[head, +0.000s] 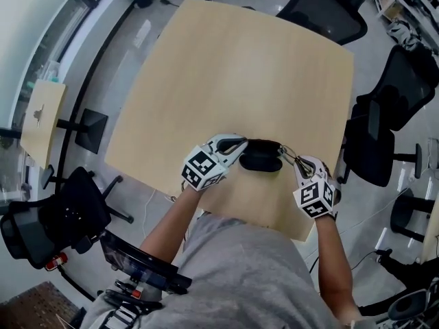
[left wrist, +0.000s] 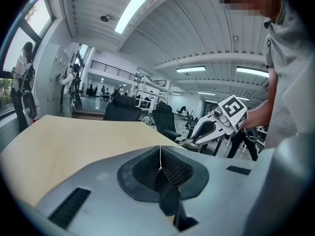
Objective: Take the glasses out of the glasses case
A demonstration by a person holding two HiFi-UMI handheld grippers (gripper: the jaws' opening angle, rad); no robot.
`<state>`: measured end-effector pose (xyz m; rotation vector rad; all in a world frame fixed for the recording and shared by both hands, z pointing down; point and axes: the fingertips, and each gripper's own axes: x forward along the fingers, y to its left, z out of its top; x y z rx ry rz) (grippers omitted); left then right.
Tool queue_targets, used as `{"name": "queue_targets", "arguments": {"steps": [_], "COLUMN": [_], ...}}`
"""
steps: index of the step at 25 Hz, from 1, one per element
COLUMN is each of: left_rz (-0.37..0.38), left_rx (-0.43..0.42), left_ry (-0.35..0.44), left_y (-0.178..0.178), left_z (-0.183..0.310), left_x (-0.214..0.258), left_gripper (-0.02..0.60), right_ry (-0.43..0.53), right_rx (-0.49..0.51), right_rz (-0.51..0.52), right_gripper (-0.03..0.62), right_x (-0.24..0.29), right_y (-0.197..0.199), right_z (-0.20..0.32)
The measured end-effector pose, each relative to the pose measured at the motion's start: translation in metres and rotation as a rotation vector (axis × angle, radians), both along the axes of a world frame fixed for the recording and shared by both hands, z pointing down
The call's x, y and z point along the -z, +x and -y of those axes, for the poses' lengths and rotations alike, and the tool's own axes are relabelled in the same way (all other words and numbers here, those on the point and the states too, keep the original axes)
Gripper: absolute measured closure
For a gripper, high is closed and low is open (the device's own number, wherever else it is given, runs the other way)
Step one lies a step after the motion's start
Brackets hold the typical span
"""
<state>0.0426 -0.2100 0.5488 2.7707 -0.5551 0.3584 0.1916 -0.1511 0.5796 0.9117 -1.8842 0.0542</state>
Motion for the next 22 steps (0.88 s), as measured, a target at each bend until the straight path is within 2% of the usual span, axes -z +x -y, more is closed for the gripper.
{"name": "queue_targets", "arguments": {"steps": [7,22], "left_rz": [0.017,0.046], "left_rx": [-0.014,-0.003], "left_ry": [0.023,-0.026], "left_y": [-0.015,-0.028], "left_z": [-0.02,-0.066], "left_x": [0.01,0.012], "left_gripper": [0.575,0.575], "right_ry": [0.032,0.036], "right_rx": [-0.077,-0.236], "right_rz": [-0.005,-0.031], "right_gripper": [0.549,0.549], "right_x": [0.0,-0.028], "right_y": [0.027,0.105], "right_z": [-0.007,-0.019]}}
